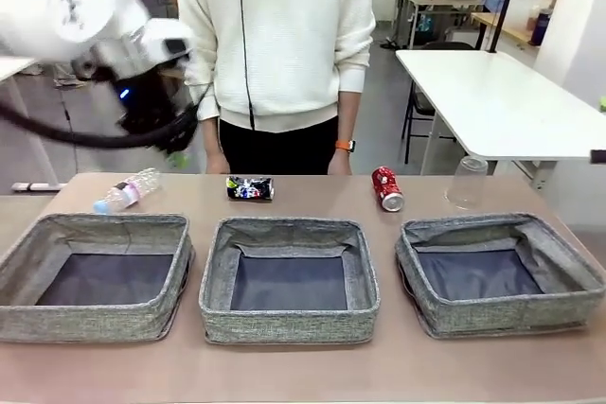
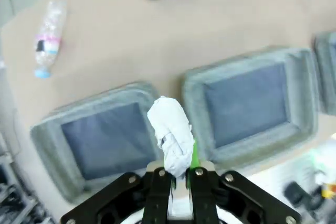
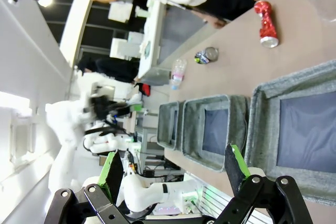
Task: Sort the waste into the appropriate baskets.
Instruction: Pick up the waste item pointed out by the person.
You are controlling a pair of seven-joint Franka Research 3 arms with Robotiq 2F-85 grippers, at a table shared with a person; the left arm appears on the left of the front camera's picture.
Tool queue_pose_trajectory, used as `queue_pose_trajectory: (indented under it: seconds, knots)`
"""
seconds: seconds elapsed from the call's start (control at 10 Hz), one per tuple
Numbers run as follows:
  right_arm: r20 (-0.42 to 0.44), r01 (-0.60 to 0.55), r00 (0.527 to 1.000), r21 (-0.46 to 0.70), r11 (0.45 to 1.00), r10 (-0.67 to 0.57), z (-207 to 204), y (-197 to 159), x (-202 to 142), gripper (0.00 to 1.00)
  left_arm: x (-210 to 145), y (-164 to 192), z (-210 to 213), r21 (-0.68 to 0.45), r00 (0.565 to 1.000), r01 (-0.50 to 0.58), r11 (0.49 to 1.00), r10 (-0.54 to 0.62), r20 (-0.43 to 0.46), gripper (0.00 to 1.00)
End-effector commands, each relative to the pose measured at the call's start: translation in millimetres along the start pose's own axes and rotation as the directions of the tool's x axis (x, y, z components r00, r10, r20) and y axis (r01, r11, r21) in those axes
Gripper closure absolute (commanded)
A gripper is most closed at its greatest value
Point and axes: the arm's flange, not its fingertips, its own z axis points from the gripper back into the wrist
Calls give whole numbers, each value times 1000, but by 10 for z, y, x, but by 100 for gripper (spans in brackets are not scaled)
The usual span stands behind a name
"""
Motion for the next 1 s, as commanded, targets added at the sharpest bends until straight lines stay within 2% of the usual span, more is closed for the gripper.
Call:
queue_pose_trajectory:
  seconds: [0.0,0.1,0.2,0.3,0.4,0.5,0.6,0.9]
  knots:
    - [14,-27,1000,27,999,26,-18,4,22,0,194,-1022,837,44,999,-41,998,41,5,90]
    - [14,-27,1000,27,999,26,-18,4,22,0,229,-1465,1059,64,994,-105,992,106,-16,90]
    - [14,-27,1000,27,999,26,-18,4,22,0,290,-1775,1241,55,995,-69,996,72,-64,90]
    - [14,-27,1000,27,999,26,-18,4,22,0,380,-1914,1332,64,995,-52,997,58,-84,90]
    - [14,-27,1000,27,999,26,-18,4,22,0,439,-1963,1366,65,995,-31,997,37,-91,90]
    - [14,-27,1000,27,999,26,-18,4,22,0,485,-1967,1320,121,993,-67,990,77,-84,90]
    - [14,-27,1000,27,999,26,-18,4,22,0,114,-1944,1339,35,997,-50,998,52,-60,90]
    - [14,-27,1000,27,999,26,-18,4,22,0,114,-1944,1339,35,997,-50,998,52,-60,90]
